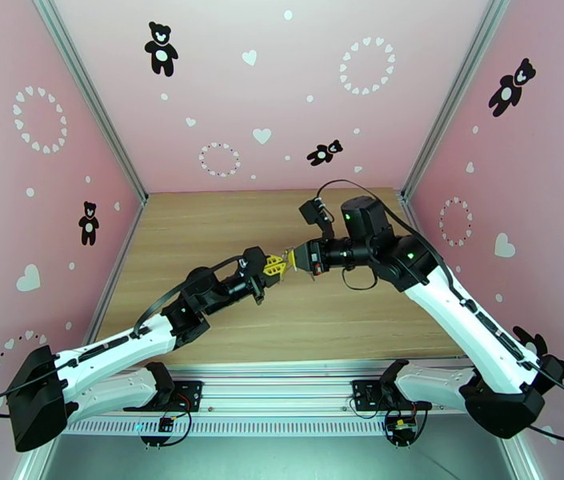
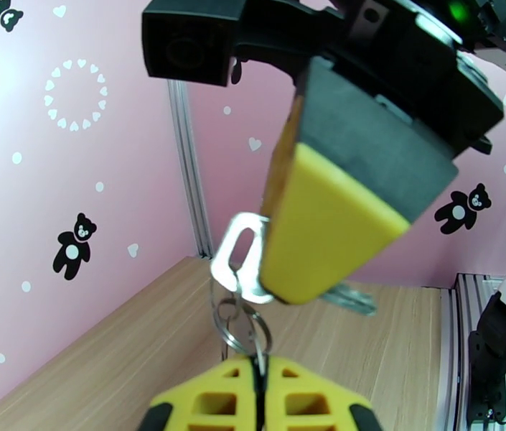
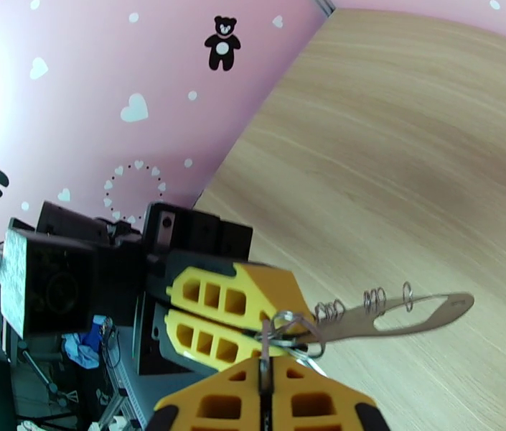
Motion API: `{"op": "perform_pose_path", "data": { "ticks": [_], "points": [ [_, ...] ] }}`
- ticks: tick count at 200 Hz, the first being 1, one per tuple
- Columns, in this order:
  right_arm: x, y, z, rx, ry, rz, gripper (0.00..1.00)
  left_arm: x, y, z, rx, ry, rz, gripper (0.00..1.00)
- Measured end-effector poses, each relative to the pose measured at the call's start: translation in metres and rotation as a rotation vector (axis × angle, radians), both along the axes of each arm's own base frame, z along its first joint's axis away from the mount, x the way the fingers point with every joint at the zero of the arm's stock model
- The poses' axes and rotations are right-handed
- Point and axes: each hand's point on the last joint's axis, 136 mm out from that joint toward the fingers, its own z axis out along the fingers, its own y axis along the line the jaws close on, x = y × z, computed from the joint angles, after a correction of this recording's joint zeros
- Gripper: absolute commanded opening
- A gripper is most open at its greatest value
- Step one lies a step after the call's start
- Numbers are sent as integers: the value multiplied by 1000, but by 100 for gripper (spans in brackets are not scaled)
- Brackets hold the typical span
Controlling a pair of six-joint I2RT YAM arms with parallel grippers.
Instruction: Remove the keys from the keyring
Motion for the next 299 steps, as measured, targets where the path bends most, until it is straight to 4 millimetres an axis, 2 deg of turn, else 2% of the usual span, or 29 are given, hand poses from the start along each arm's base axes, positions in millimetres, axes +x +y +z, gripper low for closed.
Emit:
{"op": "perform_pose_path", "data": {
  "ticks": [52, 74, 101, 117, 166, 191, 237, 276, 299],
  "points": [
    [-16, -11, -1, -38, -57, 58, 16, -1, 3, 5, 6, -39, 7, 0],
    [-25, -14, 0, -45, -91, 103, 29, -2, 4, 5, 14, -49, 9, 0],
    [-28, -19, -6, -85, -122, 132, 37, -5, 4, 4, 36, -60, -1, 0],
    [-28, -22, -6, -105, -156, 147, 38, -7, 2, 3, 53, -64, -18, 0],
    [-26, -22, 23, -170, -381, 280, 44, -21, -8, 11, 112, -74, -123, 0],
    [-25, -23, 20, -226, -444, 361, 44, -27, -11, 15, 129, -80, -164, 0],
    [-14, -12, 3, -268, -411, 461, 44, -33, -13, 1, 187, -51, -206, 0],
    [-19, -5, -10, -249, -336, 522, 35, -33, -13, -3, 201, -48, -207, 0],
    [-23, -3, -10, -230, -312, 540, 28, -33, -13, -5, 206, -46, -207, 0]
  ]
}}
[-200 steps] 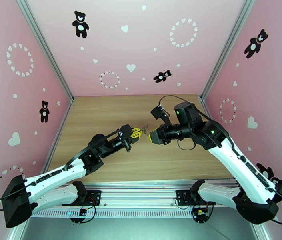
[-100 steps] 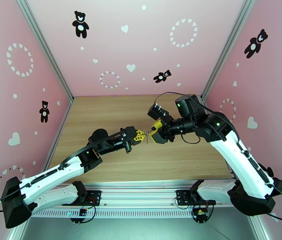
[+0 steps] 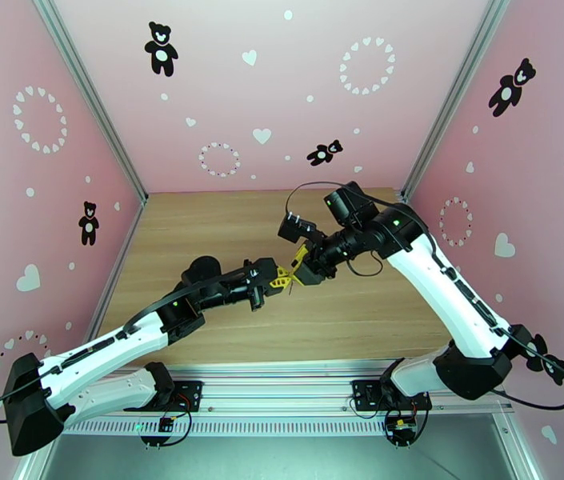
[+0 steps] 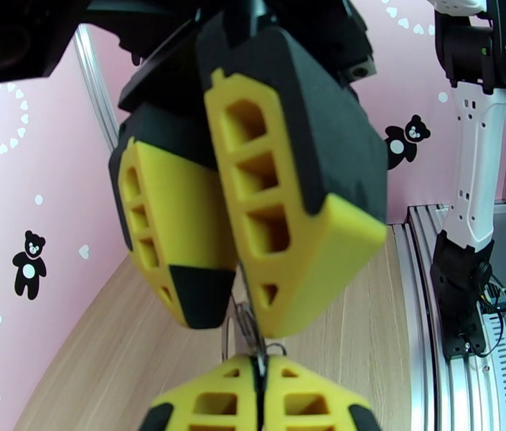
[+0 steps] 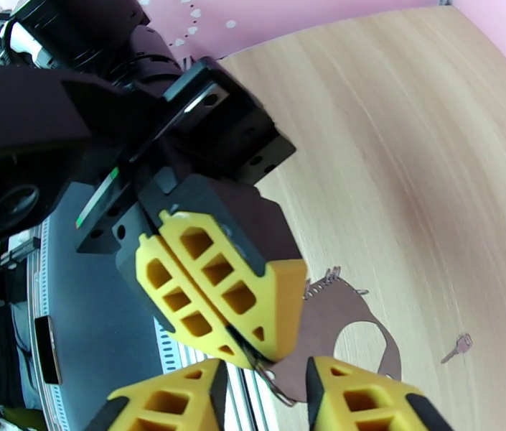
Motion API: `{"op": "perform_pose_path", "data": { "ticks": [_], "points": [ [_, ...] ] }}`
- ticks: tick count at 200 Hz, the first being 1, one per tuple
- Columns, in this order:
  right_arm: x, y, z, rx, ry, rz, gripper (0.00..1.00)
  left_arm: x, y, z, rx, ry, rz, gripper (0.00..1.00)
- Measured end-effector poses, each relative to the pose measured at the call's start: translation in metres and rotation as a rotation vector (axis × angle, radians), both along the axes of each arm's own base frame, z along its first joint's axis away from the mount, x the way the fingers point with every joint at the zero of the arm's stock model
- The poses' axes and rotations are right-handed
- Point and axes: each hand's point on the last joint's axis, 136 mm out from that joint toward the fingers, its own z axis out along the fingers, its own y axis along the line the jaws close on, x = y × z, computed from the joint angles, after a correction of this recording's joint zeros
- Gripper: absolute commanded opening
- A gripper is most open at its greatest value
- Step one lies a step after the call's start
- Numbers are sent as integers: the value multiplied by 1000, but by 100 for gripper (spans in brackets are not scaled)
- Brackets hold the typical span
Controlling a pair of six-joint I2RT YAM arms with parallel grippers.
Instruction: Remove the keys from the keyring
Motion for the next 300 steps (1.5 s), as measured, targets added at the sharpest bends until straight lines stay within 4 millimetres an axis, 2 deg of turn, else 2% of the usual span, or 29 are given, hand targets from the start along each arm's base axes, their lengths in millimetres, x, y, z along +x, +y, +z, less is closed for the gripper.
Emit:
{"op": "perform_pose_path", "data": {
  "ticks": [38, 82, 119, 156, 191, 300],
  "points": [
    [-6, 1, 4, 22, 29, 4, 17, 2, 1, -2, 9, 0, 11, 0],
    [-18, -3, 6, 39, 83, -9, 15, 9, -1, 8, 0, -12, 38, 0],
    [-9, -6, 6, 16, 99, -105, 17, 10, -3, 12, -3, -16, 38, 0],
    [4, -6, 14, -7, 41, -199, 21, 12, -4, 8, 9, -6, 39, 0],
    [14, -8, 11, -39, 15, -268, 25, 16, -5, 8, 19, 1, 58, 0],
    [19, 0, 12, -53, -19, -346, 33, 29, -7, 6, 33, 11, 110, 0]
  ]
}}
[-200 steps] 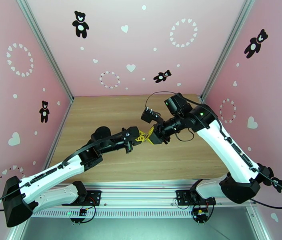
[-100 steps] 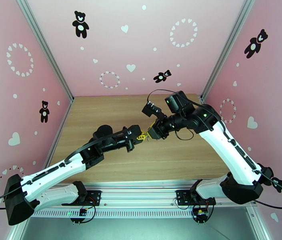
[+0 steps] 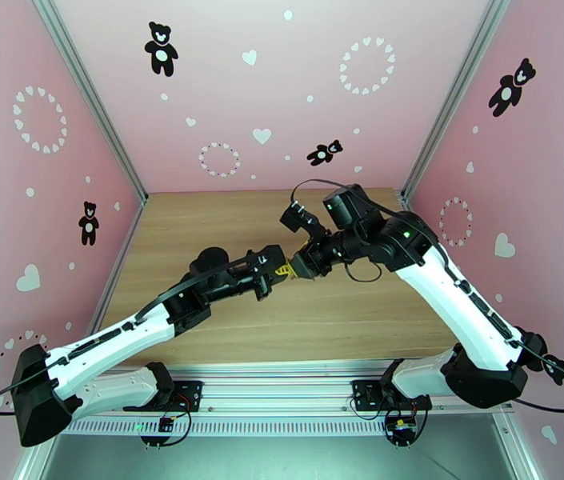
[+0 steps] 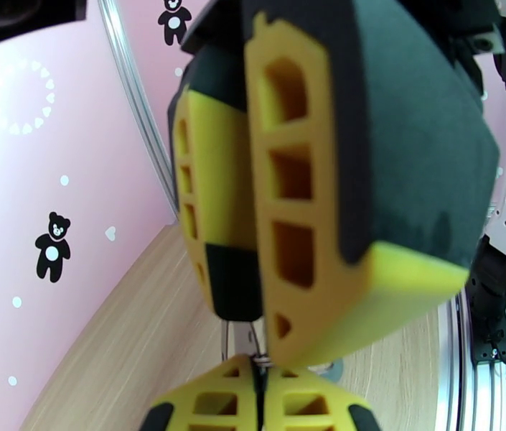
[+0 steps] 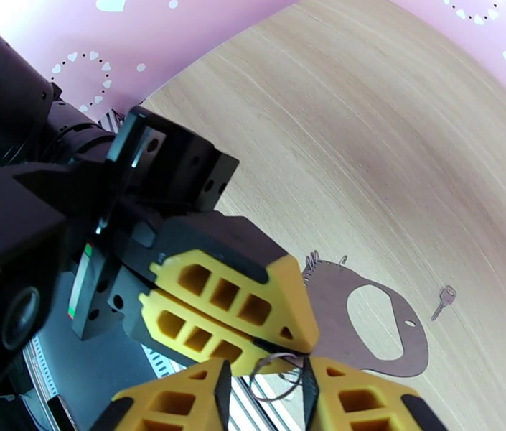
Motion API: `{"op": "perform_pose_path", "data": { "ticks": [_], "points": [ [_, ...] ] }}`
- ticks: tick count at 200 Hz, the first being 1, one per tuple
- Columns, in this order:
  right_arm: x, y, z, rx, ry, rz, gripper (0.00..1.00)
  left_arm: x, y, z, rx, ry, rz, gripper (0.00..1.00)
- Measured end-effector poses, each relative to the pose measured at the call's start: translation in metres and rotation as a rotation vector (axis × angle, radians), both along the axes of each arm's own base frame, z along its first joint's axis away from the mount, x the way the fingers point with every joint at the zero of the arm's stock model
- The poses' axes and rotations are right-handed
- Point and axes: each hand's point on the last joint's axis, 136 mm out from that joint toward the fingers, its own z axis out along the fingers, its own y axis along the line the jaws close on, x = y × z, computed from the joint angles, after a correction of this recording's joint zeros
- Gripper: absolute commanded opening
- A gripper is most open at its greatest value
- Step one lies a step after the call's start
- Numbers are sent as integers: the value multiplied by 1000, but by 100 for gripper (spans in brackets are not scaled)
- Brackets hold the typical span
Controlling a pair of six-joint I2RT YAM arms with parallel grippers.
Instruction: Remove the keys from the keyring
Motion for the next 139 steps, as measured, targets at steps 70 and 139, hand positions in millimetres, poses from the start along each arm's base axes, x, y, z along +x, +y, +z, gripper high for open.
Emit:
{"op": "perform_pose_path", "data": {
  "ticks": [70, 139],
  "points": [
    [11, -3, -10, -70, -42, -45, 22, 1, 1, -6, 21, 15, 12, 0],
    [10, -7, -7, -84, -53, -51, 28, 1, 2, -8, 28, 21, 12, 0]
  ]
}}
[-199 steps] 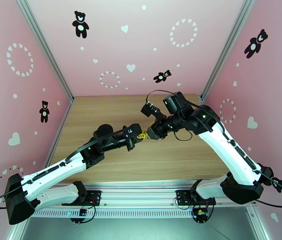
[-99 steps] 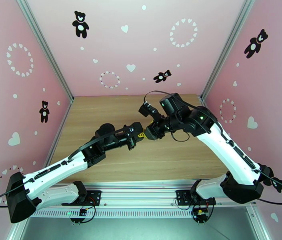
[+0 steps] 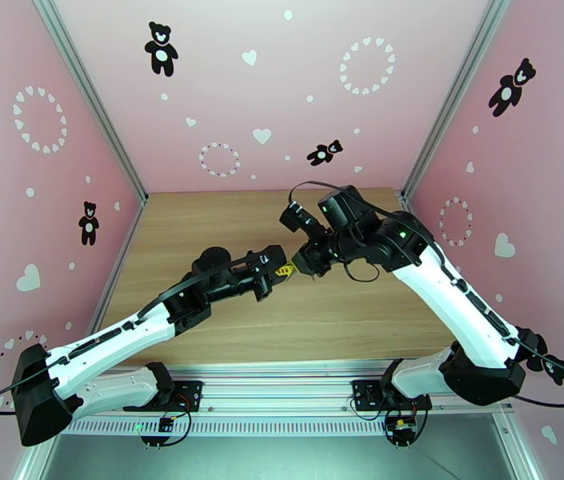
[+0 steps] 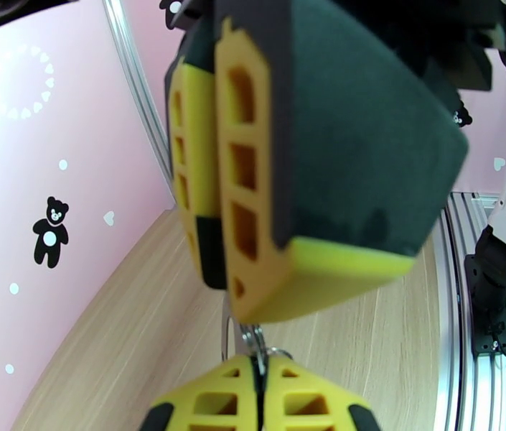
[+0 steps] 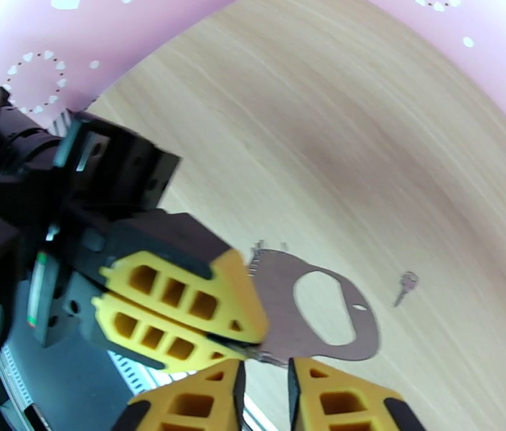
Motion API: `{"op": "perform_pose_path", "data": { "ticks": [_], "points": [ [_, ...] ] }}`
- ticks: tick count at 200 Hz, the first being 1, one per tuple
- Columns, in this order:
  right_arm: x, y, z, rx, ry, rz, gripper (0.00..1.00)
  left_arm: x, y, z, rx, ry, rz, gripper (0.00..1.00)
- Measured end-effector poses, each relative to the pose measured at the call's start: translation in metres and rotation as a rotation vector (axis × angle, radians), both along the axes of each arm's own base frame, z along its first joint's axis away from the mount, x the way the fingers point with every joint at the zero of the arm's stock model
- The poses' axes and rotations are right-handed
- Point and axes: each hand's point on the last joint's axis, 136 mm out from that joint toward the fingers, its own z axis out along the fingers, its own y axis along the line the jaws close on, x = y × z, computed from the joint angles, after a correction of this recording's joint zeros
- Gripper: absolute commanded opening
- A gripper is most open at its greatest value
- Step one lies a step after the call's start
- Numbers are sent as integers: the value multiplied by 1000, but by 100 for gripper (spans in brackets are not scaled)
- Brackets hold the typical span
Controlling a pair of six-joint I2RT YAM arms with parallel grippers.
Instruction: Remove the keys from the keyring
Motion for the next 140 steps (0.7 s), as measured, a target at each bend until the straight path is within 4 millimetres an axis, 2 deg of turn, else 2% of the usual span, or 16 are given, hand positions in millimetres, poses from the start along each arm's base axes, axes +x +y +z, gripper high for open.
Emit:
{"op": "perform_pose_path", "data": {
  "ticks": [19, 37, 46, 89, 140],
  "points": [
    [-2, 1, 1, 7, 5, 11, 31, 0, 0, 0, 0, 0, 0, 0],
    [-2, 3, 2, 7, 2, 22, 41, 0, 0, 0, 0, 0, -1, 0],
    [-1, 3, 3, 4, -9, 35, 43, 0, 0, 0, 0, 0, -2, 0],
    [0, 12, -4, -4, 14, 71, 41, -2, -1, 0, -1, 0, -9, 0],
    [-5, 14, -5, 35, 67, 99, 32, -6, 6, 5, -20, -31, -10, 0]
  ]
}}
